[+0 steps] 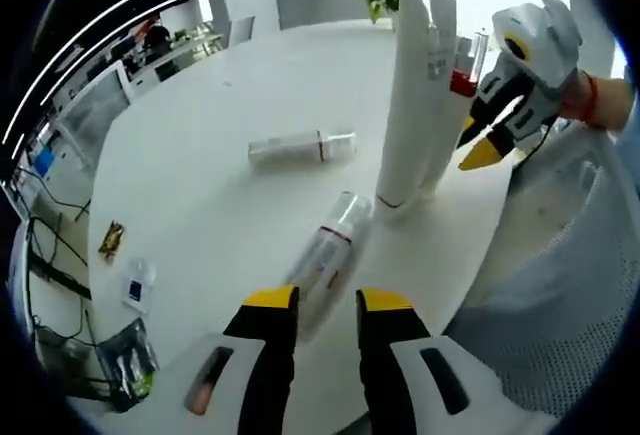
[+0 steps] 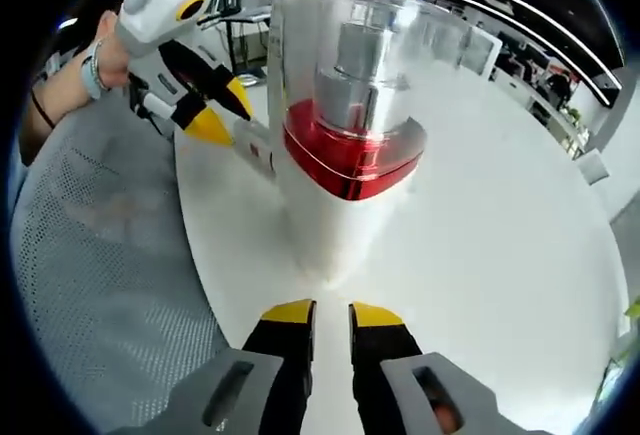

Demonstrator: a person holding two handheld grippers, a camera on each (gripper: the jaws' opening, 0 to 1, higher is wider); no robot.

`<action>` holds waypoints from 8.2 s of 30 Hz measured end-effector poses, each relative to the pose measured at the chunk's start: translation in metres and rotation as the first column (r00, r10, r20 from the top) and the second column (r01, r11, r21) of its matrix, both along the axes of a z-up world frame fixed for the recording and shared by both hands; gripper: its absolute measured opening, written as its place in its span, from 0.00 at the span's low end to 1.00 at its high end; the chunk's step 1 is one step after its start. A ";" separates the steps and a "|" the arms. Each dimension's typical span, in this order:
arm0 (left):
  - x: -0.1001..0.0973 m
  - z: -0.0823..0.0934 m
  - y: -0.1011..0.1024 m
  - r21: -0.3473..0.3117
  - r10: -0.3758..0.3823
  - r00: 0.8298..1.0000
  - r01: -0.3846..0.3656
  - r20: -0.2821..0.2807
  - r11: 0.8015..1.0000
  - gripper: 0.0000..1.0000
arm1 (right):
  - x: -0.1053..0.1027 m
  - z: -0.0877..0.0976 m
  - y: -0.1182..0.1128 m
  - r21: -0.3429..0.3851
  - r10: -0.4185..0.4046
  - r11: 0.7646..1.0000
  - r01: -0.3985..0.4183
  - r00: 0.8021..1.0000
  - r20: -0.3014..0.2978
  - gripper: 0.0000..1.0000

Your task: Arrange the skincare products in the storage area until every visible bottle or jar stands upright without overlapping.

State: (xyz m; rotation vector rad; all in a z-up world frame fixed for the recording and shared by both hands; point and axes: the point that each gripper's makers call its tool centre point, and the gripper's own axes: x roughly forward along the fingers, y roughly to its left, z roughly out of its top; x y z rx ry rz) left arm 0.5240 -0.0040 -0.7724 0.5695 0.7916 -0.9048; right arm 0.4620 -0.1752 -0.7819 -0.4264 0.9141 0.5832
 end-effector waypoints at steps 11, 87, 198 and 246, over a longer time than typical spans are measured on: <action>0.012 0.001 -0.009 0.058 -0.090 0.995 0.092 -0.042 0.994 0.33 | 0.001 -0.001 -0.001 -0.009 0.009 1.000 -0.009 1.000 -0.001 0.10; -0.036 0.182 -0.046 -0.785 -0.047 0.987 0.148 0.151 0.601 0.23 | -0.006 0.167 0.095 0.806 0.009 0.548 -0.223 0.965 0.262 0.29; -0.054 0.011 -0.084 -0.121 -0.372 0.923 0.382 0.098 0.916 0.06 | -0.008 0.041 0.075 0.195 0.132 0.968 -0.160 0.980 0.147 0.03; -0.007 0.018 -0.021 -0.249 0.113 0.984 -0.145 -0.140 0.958 0.11 | 0.059 0.070 -0.059 0.327 -0.266 0.922 0.206 0.952 0.151 0.11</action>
